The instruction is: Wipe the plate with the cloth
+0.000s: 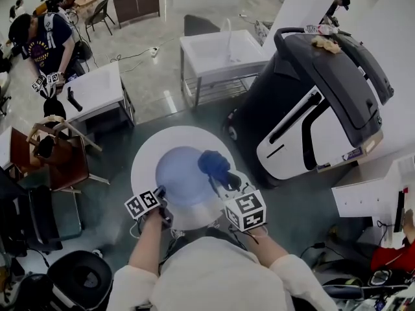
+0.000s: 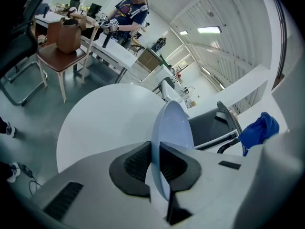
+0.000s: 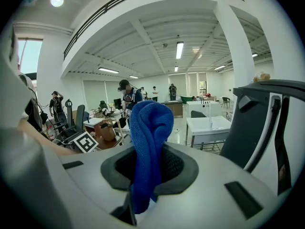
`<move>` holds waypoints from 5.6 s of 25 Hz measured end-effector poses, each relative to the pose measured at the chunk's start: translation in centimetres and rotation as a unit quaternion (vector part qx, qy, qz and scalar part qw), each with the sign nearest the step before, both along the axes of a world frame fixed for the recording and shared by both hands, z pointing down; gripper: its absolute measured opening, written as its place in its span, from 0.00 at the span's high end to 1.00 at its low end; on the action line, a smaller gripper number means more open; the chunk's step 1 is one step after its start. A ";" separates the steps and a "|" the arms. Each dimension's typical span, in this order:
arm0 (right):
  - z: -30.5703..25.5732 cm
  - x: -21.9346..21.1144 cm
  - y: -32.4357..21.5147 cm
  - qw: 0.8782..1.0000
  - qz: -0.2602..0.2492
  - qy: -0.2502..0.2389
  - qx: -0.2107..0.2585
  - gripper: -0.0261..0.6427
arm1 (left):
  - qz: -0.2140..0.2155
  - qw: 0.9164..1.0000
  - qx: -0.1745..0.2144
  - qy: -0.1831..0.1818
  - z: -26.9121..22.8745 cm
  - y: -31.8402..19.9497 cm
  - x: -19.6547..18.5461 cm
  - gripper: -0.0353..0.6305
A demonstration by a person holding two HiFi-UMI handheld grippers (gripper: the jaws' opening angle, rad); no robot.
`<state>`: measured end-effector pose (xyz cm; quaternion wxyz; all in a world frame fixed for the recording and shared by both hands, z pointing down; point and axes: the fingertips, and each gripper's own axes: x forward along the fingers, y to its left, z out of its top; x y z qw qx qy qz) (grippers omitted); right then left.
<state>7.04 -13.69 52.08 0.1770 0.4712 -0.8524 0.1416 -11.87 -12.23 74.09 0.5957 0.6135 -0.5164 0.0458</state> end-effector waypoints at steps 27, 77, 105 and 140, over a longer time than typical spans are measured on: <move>2.5 0.7 0.2 0.999 0.006 0.006 -0.038 0.83 | -0.042 0.996 -0.079 -0.001 6.3 0.3 -0.4 0.88; 1.1 -1.5 1.4 0.999 -0.018 -0.019 -0.022 0.83 | 0.026 0.999 0.032 -0.013 -1.5 -0.6 0.4 0.71; -0.8 -1.8 1.4 0.999 -0.024 -0.036 0.007 0.83 | 0.165 0.915 0.340 -0.144 -22.3 -0.3 3.5 0.90; -3.6 -2.7 1.4 0.996 -0.060 -0.058 0.025 0.83 | 0.137 0.893 0.401 -0.150 -28.0 2.8 3.5 0.90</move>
